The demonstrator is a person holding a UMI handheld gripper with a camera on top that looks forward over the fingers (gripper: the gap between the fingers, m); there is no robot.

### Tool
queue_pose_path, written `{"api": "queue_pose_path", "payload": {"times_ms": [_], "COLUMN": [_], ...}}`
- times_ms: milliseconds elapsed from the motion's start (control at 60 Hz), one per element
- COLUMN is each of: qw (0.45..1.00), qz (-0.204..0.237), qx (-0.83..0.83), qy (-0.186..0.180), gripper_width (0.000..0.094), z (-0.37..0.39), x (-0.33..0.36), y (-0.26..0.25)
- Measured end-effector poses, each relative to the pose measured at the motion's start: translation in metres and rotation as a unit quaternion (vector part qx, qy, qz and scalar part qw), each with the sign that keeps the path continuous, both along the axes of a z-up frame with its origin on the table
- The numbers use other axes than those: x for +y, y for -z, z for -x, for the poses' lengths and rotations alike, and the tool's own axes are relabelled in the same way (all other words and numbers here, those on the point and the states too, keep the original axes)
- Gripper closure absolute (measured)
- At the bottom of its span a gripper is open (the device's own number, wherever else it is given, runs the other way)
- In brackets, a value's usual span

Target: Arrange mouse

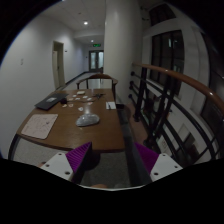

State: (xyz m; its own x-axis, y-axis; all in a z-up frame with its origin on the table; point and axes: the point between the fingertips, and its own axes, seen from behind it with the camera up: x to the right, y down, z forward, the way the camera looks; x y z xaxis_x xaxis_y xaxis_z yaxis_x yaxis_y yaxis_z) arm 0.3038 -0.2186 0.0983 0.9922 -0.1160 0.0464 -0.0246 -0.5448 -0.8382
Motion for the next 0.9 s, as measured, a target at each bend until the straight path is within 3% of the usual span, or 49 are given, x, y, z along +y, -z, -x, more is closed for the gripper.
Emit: {"api": "queue_pose_path", "payload": {"times_ms": [100, 517, 900], "qw": [1.0, 0.993, 0.996], "qz": [0.011, 0.041, 0.052], "qx": [0.009, 0.038, 0.03], "qy": [-0.021, -0.107, -0.062], "gripper_width": [0.0103, 0.01, 0.0092], "z": [0.014, 0.128, 0.132], "x": [0.004, 0.146, 0.269], "y": [0.011, 0.1, 0.116]}}
